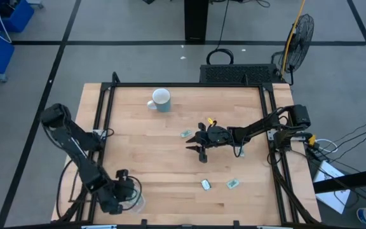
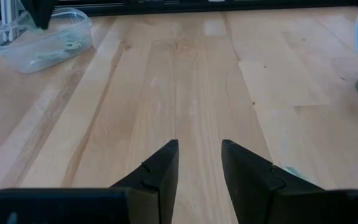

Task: Pick and place Stevia / Truvia into bins
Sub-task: Put the stevia packet into the transparent container

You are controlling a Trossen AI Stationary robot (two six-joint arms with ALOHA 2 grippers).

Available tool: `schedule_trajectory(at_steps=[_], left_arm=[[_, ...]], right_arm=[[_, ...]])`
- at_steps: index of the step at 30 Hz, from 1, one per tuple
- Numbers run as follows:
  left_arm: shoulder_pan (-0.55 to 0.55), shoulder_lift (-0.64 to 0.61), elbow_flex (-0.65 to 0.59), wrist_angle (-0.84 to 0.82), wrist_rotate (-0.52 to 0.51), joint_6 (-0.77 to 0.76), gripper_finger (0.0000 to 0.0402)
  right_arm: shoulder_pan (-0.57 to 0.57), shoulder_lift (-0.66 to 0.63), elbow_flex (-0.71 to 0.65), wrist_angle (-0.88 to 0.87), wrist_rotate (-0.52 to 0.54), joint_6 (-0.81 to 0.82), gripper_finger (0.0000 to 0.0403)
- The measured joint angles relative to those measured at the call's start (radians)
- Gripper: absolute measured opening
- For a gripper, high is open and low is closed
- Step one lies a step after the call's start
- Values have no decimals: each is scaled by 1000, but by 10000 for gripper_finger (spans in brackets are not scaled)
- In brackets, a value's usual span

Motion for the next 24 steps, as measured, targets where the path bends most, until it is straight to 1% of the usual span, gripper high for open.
schedule_trajectory(at_steps=[7,14,18,21,24], left_arm=[[29,43,0,-6,-6,-43,45],[56,28,0,0,31,-25,50],[80,-26,0,27,48,1,40],[105,-96,1,49,44,28,30],[134,-177,1,50,-10,84,18]], right_arm=[[0,0,0,2,0,0,116],[0,0,0,2,0,0,116],[0,-27,0,-13,0,5,116],[4,-90,1,-66,0,4,116],[19,-176,1,-174,0,-13,116]])
